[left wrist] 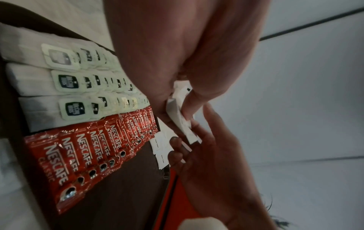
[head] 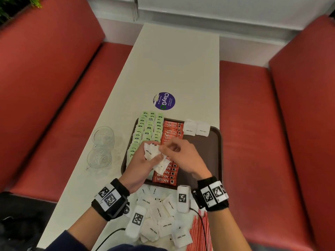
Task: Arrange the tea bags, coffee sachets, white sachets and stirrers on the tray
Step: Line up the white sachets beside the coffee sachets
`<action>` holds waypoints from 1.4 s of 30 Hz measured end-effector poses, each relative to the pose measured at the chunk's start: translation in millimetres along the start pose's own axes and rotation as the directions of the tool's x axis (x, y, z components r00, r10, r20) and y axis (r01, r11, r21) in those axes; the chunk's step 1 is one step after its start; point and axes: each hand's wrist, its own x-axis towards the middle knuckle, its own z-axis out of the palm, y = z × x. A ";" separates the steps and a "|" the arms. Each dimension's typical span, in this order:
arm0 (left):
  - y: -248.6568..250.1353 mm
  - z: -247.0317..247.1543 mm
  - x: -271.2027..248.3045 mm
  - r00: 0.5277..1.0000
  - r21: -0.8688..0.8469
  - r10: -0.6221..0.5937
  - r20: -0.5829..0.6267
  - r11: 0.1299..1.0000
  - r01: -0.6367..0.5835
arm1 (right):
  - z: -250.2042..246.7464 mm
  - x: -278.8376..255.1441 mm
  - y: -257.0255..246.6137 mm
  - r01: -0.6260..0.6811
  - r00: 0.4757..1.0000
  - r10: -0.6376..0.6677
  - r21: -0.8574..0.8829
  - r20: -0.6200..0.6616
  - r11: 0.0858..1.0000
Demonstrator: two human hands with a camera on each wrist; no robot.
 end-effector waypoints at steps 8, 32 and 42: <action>6.4 8.6 -2.5 0.999 0.122 0.014 0.052 0.992 -0.020 | -27.0 -28.2 12.7 0.051 0.987 0.003 0.331 -0.159 0.942; -9.1 9.6 0.1 0.974 -0.042 -0.217 -0.068 0.976 0.215 | -98.0 66.0 153.5 -0.214 0.814 0.212 0.061 -0.540 0.975; -4.4 0.5 3.3 0.981 -0.040 -0.184 -0.065 0.983 0.182 | -91.5 89.4 150.3 -0.245 0.813 0.202 -0.007 -0.547 0.970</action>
